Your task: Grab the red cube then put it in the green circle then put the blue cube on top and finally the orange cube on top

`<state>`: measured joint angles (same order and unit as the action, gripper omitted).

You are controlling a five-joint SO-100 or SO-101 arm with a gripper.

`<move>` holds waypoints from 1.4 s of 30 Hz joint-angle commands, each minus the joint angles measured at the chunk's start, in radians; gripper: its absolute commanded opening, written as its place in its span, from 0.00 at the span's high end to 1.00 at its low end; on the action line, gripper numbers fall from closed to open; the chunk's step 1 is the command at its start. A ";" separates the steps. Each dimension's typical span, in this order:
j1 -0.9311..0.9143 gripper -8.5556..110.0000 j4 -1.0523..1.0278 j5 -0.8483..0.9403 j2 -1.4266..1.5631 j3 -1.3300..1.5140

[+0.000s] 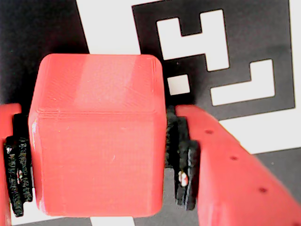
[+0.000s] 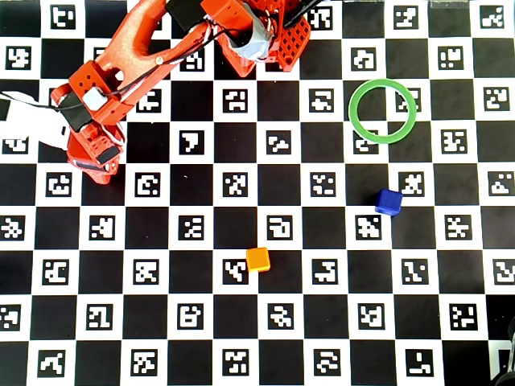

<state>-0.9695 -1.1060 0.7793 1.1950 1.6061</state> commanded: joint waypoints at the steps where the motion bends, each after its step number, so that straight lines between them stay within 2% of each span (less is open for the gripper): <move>1: 0.018 0.82 -0.009 -0.011 0.087 -0.002; 9: 0.032 0.83 -0.098 -0.049 0.195 -0.011; 19: 0.083 0.84 -0.219 -0.198 0.385 -0.011; 31: 0.245 0.87 -0.393 -0.387 0.529 -0.012; 37: 0.379 0.89 -0.460 -0.663 0.604 0.009; 42: 0.488 0.90 -0.479 -0.729 0.681 0.067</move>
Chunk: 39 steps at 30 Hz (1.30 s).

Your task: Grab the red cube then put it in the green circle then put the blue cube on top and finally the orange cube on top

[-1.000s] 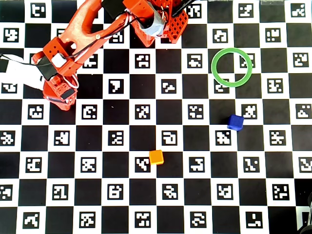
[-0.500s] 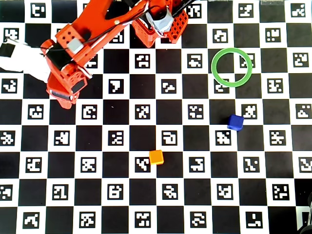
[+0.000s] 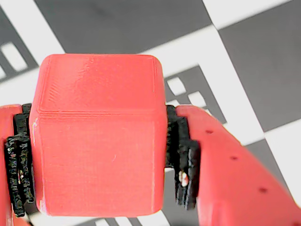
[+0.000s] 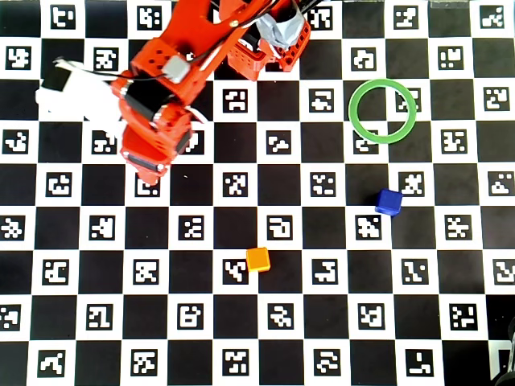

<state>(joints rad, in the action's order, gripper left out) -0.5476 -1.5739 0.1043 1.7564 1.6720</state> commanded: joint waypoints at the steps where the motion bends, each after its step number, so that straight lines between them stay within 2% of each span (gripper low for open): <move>1: 0.091 0.90 -0.011 -0.089 0.137 0.012; 10: 0.316 0.90 -0.009 -0.278 0.267 0.127; 25: 0.753 0.92 -0.095 -0.439 0.328 0.265; 32: 0.989 0.92 -0.080 -0.629 0.344 0.299; 39: 1.169 0.93 -0.018 -0.678 0.351 0.327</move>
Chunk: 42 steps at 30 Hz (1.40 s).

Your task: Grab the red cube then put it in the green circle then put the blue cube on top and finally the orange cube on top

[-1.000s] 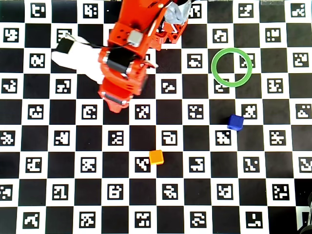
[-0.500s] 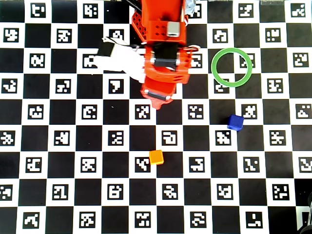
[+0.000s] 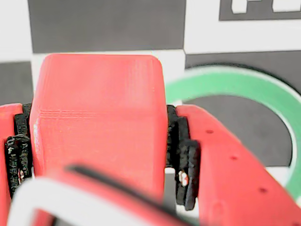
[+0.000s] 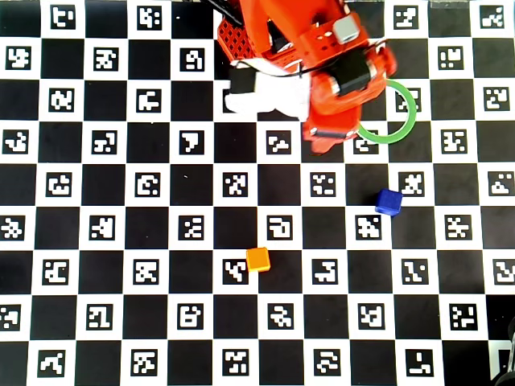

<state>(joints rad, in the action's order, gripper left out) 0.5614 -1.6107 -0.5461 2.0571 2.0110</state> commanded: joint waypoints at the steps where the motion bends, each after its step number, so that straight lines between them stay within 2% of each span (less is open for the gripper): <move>1: 0.075 0.93 0.028 -0.043 0.049 -0.009; 8: 0.183 0.93 0.204 -0.147 0.060 0.055; 14: 0.347 0.93 0.322 -0.261 0.037 0.083; 21: 0.495 0.94 0.399 -0.299 0.023 0.152; 29: 0.522 0.94 0.476 -0.333 -0.129 0.178; 42: 0.532 0.93 0.563 -0.383 -0.207 0.184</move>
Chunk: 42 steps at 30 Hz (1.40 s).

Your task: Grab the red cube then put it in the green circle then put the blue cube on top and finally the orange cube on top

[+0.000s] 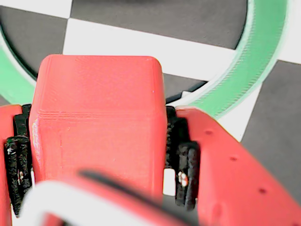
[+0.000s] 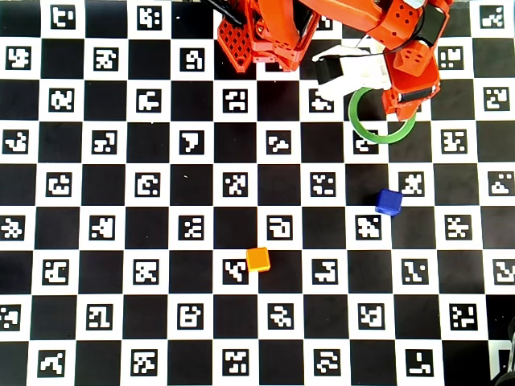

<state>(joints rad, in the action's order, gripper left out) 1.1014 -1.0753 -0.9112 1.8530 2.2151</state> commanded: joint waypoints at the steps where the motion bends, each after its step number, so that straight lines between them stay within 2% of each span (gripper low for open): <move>1: -0.012 0.93 0.040 -0.029 -0.015 -0.026; 10: -0.057 0.91 0.067 -0.101 -0.054 -0.044; 17: -0.066 0.88 -0.006 -0.133 -0.060 -0.055; 29: 0.003 0.90 0.020 -0.149 -0.057 -0.049; 42: 0.000 0.91 0.066 -0.147 -0.078 -0.020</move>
<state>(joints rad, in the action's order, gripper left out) 1.0983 -1.0078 -1.0584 1.7717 2.2151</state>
